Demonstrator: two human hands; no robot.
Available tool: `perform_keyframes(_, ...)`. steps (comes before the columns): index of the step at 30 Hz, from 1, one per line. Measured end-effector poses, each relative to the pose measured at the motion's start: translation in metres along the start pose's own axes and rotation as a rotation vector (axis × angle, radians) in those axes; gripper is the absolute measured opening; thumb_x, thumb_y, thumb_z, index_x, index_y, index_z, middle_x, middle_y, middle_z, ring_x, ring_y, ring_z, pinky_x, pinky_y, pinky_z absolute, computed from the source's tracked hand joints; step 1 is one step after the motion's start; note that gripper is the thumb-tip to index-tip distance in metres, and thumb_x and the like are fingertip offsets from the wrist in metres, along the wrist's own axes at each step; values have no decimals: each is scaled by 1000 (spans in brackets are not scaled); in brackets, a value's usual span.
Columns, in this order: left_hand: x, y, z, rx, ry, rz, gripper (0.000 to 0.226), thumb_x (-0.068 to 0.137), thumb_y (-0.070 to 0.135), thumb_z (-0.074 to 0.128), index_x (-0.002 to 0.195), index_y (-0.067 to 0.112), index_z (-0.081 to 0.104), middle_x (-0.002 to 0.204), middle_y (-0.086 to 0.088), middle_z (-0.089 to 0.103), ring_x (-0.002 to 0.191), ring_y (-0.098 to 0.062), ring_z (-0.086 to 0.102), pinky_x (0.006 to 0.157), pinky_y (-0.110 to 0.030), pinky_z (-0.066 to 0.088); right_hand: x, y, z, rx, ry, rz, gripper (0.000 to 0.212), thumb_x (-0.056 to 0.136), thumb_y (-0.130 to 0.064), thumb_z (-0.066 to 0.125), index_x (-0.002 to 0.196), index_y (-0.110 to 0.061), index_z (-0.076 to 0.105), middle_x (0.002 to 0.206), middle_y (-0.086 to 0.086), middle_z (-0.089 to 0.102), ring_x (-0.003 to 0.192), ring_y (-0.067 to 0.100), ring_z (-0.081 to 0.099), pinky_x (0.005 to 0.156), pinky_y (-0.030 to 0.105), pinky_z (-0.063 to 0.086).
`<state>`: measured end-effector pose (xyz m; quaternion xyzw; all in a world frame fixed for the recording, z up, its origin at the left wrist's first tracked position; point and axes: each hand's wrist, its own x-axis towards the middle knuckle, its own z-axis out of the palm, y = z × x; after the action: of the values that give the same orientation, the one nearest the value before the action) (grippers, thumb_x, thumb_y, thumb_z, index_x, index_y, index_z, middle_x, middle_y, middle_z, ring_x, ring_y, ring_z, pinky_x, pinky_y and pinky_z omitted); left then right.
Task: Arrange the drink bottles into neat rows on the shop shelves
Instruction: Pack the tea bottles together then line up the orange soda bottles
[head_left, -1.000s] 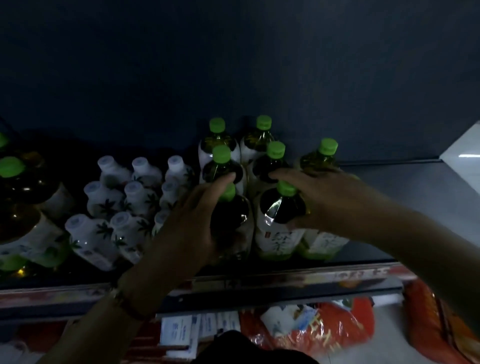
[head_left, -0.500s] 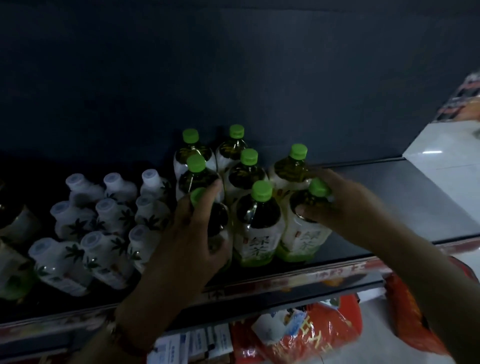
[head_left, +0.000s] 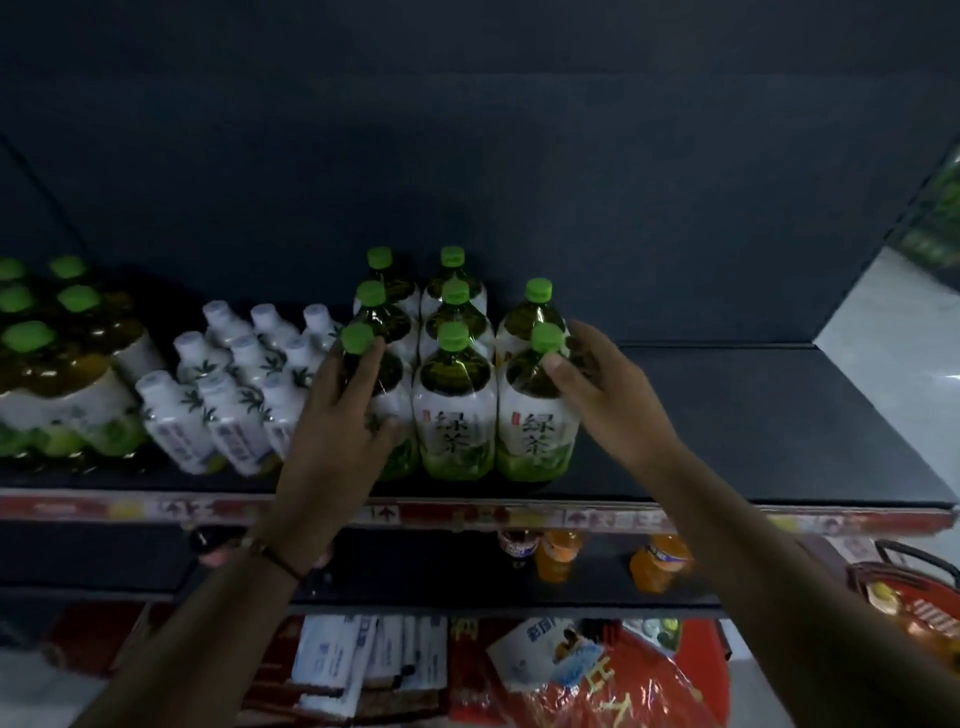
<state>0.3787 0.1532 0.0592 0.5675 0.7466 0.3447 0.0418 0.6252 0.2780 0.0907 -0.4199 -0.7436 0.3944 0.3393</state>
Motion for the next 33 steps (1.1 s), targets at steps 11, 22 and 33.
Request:
perform_keyframes(11, -175, 78, 111, -597, -383, -579, 22, 95, 33, 62, 115, 43, 60, 111, 17, 65, 101, -3, 63, 80, -22, 51, -191, 120, -41, -144, -138, 177, 32, 88, -45, 59, 117, -47, 47, 117, -36, 43, 108, -10, 50, 77, 7, 41)
perform_keyframes(22, -102, 26, 383, -206, 19, -79, 76, 82, 34, 73, 147, 27, 35, 151, -2, 39, 138, -17, 37, 115, -39, 33, -117, 364, -24, -337, 289, 140, 58, 80, -31, 67, 133, -23, 46, 129, 2, 51, 109, 21, 54, 88, 39, 47)
perform_keyframes(33, -70, -39, 480, 29, 134, 340, 85, 79, 24, 77, 151, 20, 31, 136, -7, 52, 123, -26, 52, 99, -34, 44, -64, 459, 12, -454, 555, -2, 53, 91, -44, 60, 135, -20, 44, 115, 8, 62, 104, 25, 60, 82, 36, 50)
